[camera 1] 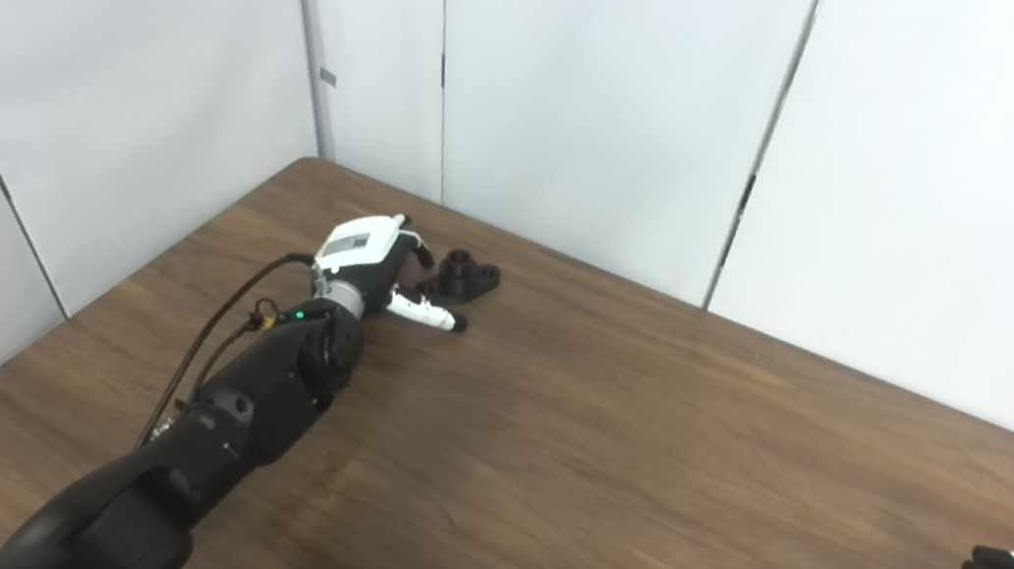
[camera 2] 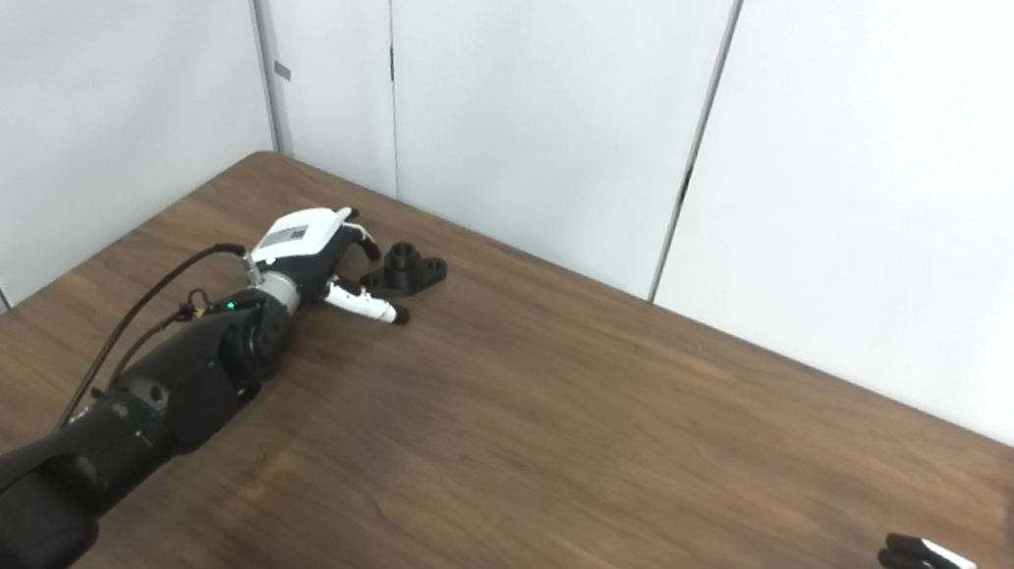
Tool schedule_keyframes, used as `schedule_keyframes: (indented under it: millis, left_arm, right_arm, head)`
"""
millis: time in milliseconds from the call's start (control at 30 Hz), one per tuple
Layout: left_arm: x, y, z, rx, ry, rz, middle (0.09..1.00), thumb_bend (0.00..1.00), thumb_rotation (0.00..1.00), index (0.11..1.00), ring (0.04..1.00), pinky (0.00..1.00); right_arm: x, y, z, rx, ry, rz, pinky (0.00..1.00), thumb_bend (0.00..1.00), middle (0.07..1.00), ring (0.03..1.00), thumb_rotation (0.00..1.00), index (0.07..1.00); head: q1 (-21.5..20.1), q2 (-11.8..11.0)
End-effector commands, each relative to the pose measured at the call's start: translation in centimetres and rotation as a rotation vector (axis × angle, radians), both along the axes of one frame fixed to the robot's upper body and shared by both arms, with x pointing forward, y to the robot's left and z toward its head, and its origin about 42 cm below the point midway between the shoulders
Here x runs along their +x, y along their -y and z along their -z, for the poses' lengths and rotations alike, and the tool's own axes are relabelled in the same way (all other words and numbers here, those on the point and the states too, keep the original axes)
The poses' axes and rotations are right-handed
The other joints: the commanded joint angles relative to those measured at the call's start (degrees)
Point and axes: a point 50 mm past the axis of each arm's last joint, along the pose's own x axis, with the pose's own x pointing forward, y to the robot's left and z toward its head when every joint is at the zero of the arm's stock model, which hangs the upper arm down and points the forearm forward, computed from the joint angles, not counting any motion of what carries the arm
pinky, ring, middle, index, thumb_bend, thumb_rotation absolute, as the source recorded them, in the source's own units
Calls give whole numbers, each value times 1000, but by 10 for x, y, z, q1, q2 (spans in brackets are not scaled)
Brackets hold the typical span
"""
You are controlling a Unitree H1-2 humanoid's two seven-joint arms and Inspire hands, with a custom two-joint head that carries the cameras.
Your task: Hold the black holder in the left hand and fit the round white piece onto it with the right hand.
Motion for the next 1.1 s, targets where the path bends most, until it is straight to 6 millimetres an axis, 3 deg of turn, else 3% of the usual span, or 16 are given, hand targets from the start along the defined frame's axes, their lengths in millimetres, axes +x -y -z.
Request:
schedule_keyframes:
  millis: [0, 167, 200, 233, 300, 833, 1067]
  left_arm:
    - [7, 3, -5, -9, 13, 36, 976, 895, 305, 627, 1000, 1000]
    - [4, 3, 5, -51, -6, 47, 942, 888, 241, 518, 1000, 1000]
    - [3, 4, 7, -53, -12, 51, 938, 710, 162, 501, 1000, 1000]
    - [3, 5, 8, -54, -15, 54, 934, 600, 112, 490, 1000, 1000]
    - [2, 6, 11, -62, -27, 57, 929, 544, 84, 483, 1000, 1000]
    - [-11, 24, 33, -61, -44, 111, 911, 525, 70, 479, 1000, 1000]
    - [-23, 40, 39, -51, -23, 245, 934, 524, 66, 481, 1000, 1000]
  right_arm:
    - [3, -1, -17, 2, 65, -7, 450, 543, 644, 562, 0, 650]
    - [3, 0, -18, 0, 59, -5, 451, 544, 645, 563, 0, 651]
    - [3, 1, -18, -3, 58, -4, 451, 543, 647, 563, 0, 652]
    - [4, 1, -18, -6, 58, -4, 451, 546, 648, 562, 0, 652]
    - [4, 1, -18, -8, 55, -2, 451, 546, 648, 562, 0, 652]
    - [7, 1, -16, -11, 55, -6, 454, 539, 650, 561, 0, 654]
    - [10, -1, -16, -12, 63, -12, 445, 535, 650, 554, 0, 648]
  head:
    - [0, 1]
    - [2, 4]
    - [3, 4]
    - [3, 4]
    - [3, 5]
    - [2, 8]
    - [-7, 10]
